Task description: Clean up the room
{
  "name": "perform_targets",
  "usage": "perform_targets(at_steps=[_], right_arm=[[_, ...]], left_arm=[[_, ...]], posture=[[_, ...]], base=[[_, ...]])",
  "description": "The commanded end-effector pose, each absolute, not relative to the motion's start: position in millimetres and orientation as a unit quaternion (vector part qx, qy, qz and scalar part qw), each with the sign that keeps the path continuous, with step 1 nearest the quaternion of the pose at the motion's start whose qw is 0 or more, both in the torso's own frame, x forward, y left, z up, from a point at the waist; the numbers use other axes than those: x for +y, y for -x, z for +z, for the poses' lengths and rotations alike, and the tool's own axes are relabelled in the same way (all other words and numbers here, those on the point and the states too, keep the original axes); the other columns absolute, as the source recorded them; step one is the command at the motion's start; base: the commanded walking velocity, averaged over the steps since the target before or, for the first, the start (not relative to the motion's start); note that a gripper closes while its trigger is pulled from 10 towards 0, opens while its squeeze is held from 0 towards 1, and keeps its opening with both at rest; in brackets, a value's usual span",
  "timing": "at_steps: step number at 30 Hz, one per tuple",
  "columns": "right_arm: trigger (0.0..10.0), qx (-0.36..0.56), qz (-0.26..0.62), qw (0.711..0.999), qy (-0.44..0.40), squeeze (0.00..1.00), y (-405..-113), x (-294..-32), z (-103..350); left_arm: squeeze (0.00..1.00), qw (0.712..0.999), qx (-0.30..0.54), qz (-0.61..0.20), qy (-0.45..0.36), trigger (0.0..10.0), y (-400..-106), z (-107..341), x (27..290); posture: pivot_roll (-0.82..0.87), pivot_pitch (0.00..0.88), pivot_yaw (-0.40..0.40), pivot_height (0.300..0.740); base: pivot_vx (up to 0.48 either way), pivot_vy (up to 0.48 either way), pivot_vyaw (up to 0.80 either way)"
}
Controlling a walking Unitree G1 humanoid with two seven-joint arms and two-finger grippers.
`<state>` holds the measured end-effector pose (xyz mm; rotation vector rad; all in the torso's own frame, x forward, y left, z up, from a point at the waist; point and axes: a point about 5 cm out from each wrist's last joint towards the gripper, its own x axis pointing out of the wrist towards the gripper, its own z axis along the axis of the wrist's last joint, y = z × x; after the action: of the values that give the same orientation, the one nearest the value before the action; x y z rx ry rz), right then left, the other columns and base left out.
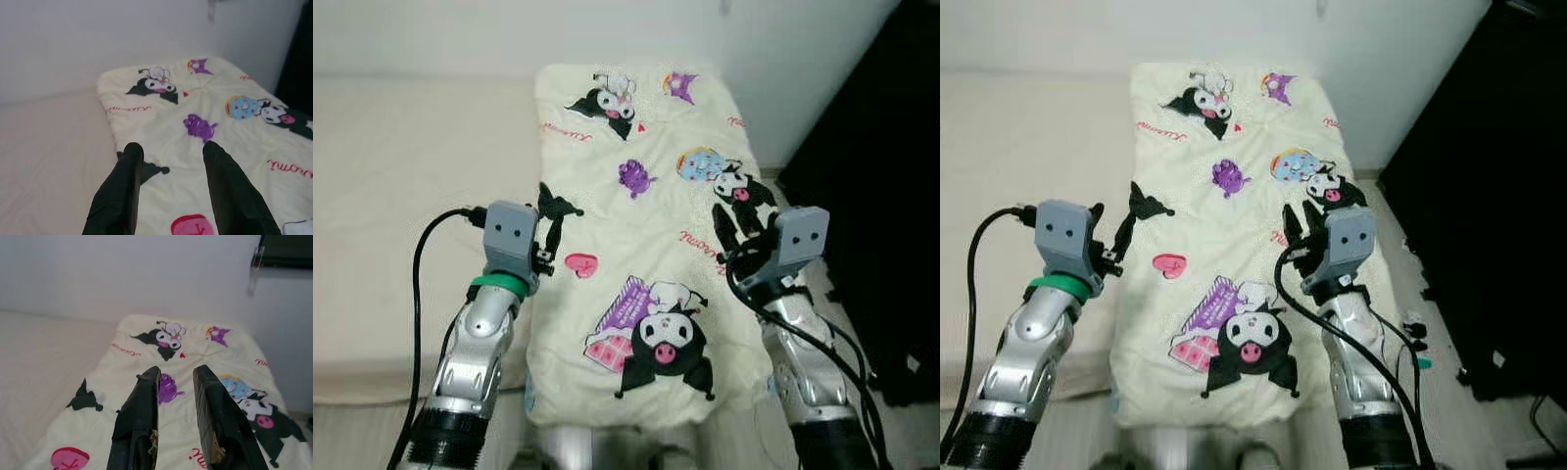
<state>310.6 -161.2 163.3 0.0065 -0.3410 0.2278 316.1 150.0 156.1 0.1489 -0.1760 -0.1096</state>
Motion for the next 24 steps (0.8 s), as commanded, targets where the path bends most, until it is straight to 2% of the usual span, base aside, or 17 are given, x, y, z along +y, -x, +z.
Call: perform_targets(at_steps=[1, 5, 6, 11, 17, 24], right_arm=[[10.0, -0.150, 0.104, 0.983, -0.006, 0.00, -310, -165, 153], [10.0, -0.123, 0.105, 0.987, -0.010, 0.00, -310, -165, 141], [10.0, -0.060, 0.105, 0.993, -0.012, 0.00, -303, -162, 104], [10.0, 0.010, 0.105, 0.994, -0.020, 0.00, -289, -155, 62], [10.0, 0.021, 0.104, 0.994, -0.024, 0.00, -286, -153, 56], [10.0, 0.037, 0.128, 0.991, -0.008, 0.00, -283, -135, 42]], left_arm=[[0.00, 0.993, -0.068, -0.057, -0.073, 10.0, -314, 145, 150], [0.00, 0.995, -0.048, -0.057, -0.066, 10.0, -313, 134, 150], [0.00, 0.993, -0.014, -0.075, -0.093, 10.0, -306, 108, 149], [0.00, 0.986, 0.032, -0.109, -0.121, 10.0, -294, 78, 150], [0.00, 0.985, 0.036, -0.111, -0.124, 10.0, -293, 74, 151], [0.00, 0.986, 0.048, -0.116, -0.108, 10.0, -293, 65, 150]], posture=[[0.02, 0.085, -0.047, 0.730], [0.02, 0.079, -0.045, 0.734], [0.02, 0.069, -0.038, 0.734], [0.02, 0.051, -0.031, 0.734], [0.02, 0.047, -0.028, 0.734], [0.01, 0.018, 0.006, 0.734]], base=[[0.000, 0.000, 0.00], [0.000, 0.000, 0.00], [0.000, 0.000, 0.00], [0.000, 0.000, 0.00], [0.000, 0.000, 0.00], [0.000, 0.000, 0.00]])
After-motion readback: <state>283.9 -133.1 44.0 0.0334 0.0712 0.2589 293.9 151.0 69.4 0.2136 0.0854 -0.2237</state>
